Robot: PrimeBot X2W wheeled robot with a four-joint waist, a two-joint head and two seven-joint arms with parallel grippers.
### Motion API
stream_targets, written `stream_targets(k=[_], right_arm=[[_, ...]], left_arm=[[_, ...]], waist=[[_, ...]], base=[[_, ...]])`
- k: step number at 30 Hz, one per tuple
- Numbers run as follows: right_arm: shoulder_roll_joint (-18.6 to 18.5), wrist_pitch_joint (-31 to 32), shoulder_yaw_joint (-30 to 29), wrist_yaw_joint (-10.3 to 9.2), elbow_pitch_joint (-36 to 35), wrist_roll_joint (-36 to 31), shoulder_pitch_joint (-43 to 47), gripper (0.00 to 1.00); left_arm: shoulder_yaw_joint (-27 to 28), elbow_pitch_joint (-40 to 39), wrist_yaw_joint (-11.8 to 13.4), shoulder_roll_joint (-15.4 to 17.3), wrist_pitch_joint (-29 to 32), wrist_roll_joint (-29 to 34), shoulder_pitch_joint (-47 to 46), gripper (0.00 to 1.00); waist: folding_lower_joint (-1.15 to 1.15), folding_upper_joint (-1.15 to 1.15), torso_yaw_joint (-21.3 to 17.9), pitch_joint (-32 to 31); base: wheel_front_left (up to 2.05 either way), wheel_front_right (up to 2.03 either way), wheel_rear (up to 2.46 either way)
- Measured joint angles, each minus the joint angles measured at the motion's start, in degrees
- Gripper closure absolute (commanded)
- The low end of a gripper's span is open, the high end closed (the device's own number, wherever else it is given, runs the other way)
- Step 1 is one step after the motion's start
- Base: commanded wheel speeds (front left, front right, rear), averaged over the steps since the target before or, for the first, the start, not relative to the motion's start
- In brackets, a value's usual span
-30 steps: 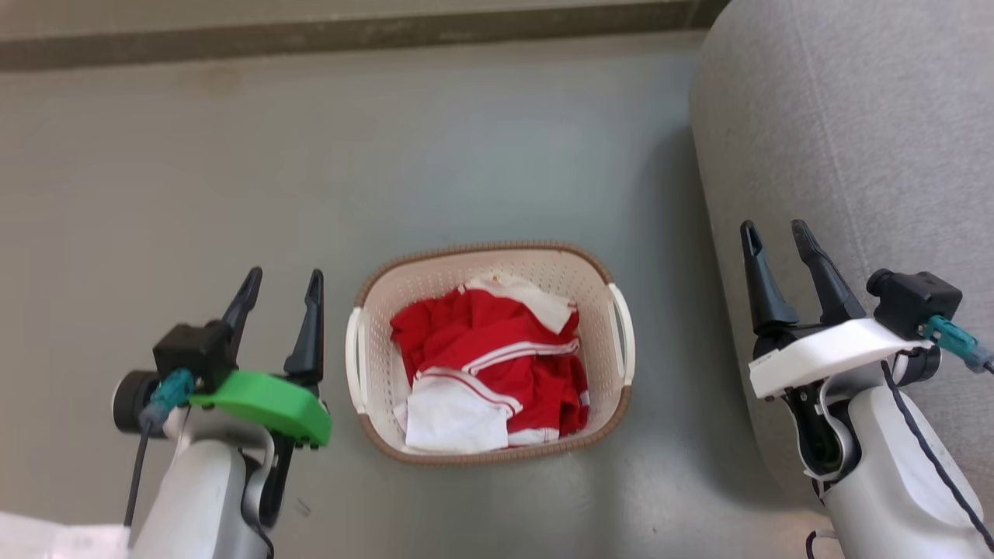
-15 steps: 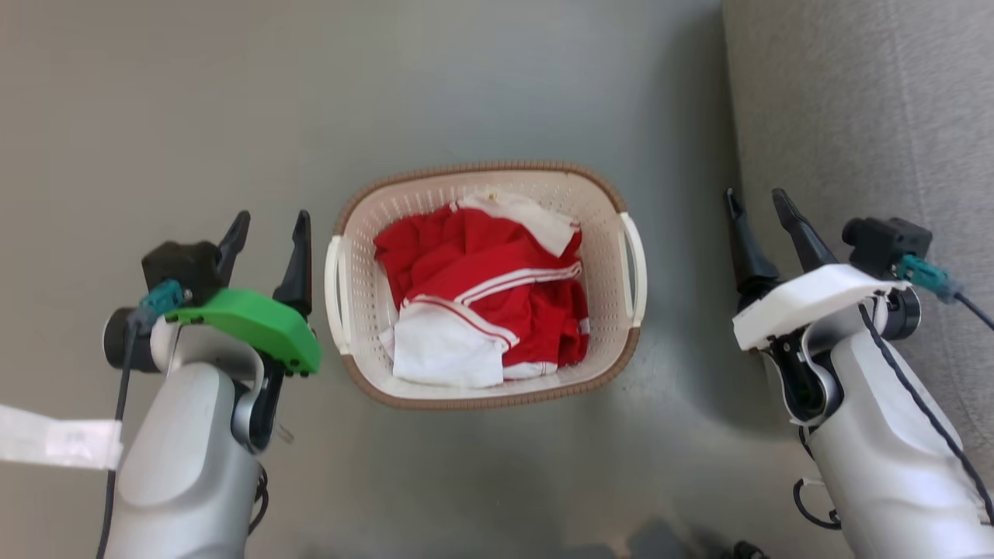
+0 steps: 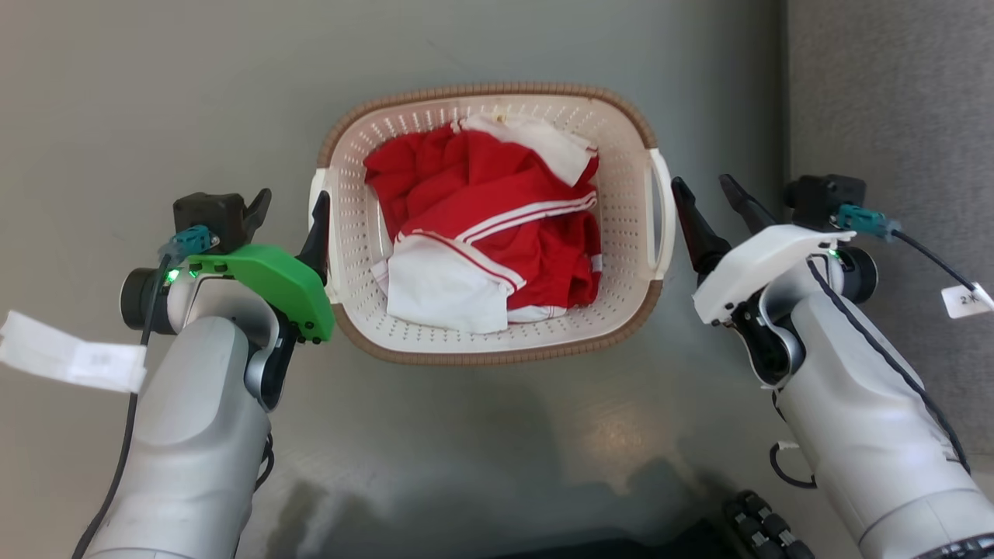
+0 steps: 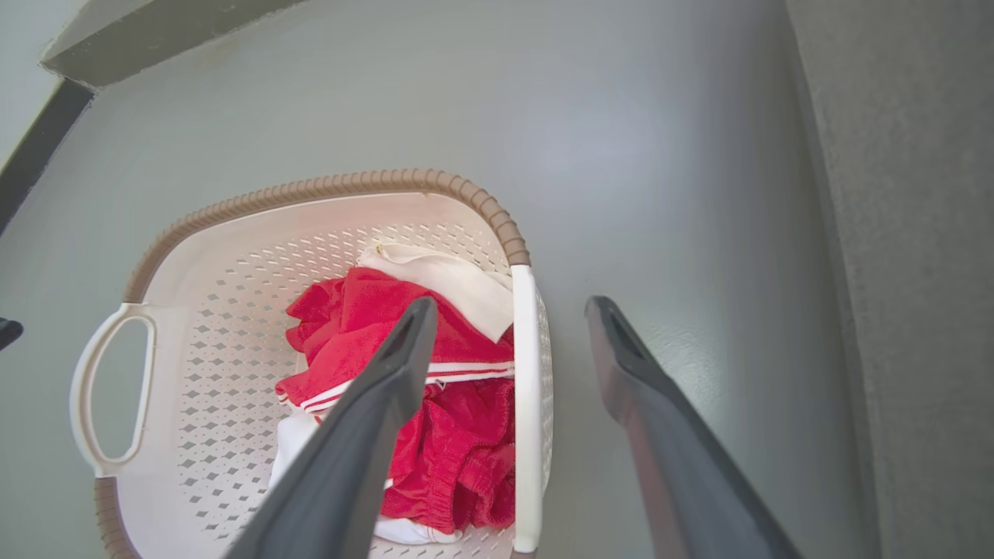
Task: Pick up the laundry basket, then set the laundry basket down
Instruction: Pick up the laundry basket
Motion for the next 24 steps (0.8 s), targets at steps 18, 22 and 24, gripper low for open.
stream_targets(k=[18,22,24], right_arm=[[0.37,0.73,4.53,0.0,8.82,2.7,-9.69,0.0],[0.54,0.56,5.65,0.0,9.68,3.35,-10.93,0.0],[0.62,0.31,6.28,0.0,9.99,4.03,-11.56,0.0]], left_arm=[[-3.86,7.78,-0.05,-0.53,3.54,-3.41,-10.29,0.0],[-4.86,8.87,-0.05,-0.63,3.53,-4.02,-11.4,0.0],[-5.49,9.59,-0.05,-0.63,3.53,-4.3,-11.48,0.0]], waist=[[0.0,0.0,0.59,10.48],[0.0,0.0,0.73,12.19],[0.0,0.0,0.74,12.8]], base=[[0.0,0.0,0.0],[0.0,0.0,0.0],[0.0,0.0,0.0]])
